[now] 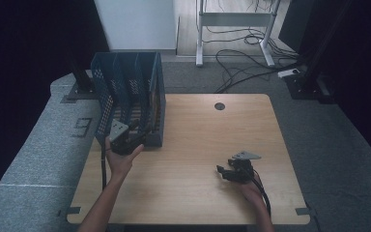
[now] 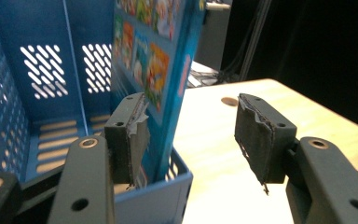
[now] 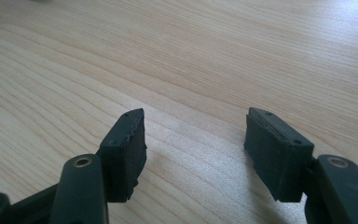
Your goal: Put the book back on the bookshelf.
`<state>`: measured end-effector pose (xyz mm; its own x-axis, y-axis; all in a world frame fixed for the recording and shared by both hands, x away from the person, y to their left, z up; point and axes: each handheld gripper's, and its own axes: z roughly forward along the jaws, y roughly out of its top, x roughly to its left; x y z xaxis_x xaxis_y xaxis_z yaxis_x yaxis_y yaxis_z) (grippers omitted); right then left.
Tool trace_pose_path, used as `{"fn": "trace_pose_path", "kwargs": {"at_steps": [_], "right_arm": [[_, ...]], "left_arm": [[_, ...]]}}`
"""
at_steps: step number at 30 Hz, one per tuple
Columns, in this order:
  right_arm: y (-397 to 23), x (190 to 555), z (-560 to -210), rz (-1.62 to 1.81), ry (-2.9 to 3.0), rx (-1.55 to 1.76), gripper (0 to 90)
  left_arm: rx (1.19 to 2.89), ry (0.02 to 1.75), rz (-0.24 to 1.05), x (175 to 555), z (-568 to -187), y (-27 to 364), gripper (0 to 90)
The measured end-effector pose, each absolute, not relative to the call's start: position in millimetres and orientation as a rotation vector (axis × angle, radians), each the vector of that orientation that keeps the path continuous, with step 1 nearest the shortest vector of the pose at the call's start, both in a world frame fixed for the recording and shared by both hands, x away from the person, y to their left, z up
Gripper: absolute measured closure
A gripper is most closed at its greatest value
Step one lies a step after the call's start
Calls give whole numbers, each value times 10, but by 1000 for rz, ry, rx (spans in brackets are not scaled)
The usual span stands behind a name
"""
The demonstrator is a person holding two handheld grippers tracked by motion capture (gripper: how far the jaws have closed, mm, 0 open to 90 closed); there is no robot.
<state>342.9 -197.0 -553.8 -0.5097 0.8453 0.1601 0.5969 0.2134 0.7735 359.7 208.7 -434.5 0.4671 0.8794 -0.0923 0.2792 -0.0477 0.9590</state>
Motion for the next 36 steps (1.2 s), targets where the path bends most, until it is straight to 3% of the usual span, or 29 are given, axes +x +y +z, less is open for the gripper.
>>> {"fn": "trace_pose_path", "kwargs": {"at_steps": [19,36], "right_arm": [[-1979,3426,-5539,1198,2186,1375,373],[-1975,3424,-5538,1194,2184,1376,374]], "left_arm": [[1728,998,548,3105,-4806,2108,431],[1792,1001,461,2974,-5058,2121,410]]}}
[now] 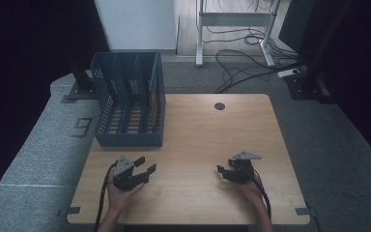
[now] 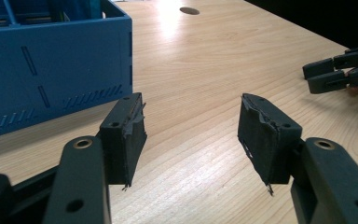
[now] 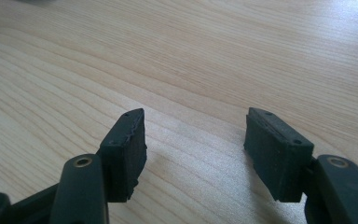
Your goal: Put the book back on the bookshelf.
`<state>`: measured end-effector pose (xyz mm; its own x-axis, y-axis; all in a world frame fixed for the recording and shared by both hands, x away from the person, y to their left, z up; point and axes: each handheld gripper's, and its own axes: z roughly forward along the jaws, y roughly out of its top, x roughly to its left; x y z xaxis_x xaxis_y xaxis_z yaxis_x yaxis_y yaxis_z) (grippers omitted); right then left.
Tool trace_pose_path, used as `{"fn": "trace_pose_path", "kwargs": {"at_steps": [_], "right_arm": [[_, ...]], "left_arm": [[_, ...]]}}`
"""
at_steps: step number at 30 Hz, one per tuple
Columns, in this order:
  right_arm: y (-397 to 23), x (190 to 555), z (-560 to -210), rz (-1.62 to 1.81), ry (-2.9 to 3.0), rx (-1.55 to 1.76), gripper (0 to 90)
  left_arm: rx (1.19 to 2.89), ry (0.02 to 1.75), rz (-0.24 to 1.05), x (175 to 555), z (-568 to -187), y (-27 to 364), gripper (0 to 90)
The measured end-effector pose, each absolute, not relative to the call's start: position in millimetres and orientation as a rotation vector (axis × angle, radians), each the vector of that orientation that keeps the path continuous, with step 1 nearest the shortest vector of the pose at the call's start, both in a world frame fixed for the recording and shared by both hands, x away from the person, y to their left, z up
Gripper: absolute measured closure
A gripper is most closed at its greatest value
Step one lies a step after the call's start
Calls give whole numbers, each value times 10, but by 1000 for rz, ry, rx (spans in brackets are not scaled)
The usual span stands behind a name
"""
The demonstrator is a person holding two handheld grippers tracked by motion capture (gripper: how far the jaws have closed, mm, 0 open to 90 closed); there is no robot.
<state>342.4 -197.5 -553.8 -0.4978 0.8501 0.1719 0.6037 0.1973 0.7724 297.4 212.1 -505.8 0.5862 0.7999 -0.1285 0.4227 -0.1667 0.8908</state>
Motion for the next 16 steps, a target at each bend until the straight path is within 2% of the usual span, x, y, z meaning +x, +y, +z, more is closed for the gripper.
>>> {"fn": "trace_pose_path", "kwargs": {"at_steps": [9,16], "right_arm": [[-1968,3428,-5539,1187,2180,1373,374],[-1946,3419,-5536,1166,2180,1363,373]], "left_arm": [[1729,1013,460,2977,-5035,2237,413],[1754,987,453,2949,-5016,2168,409]]}}
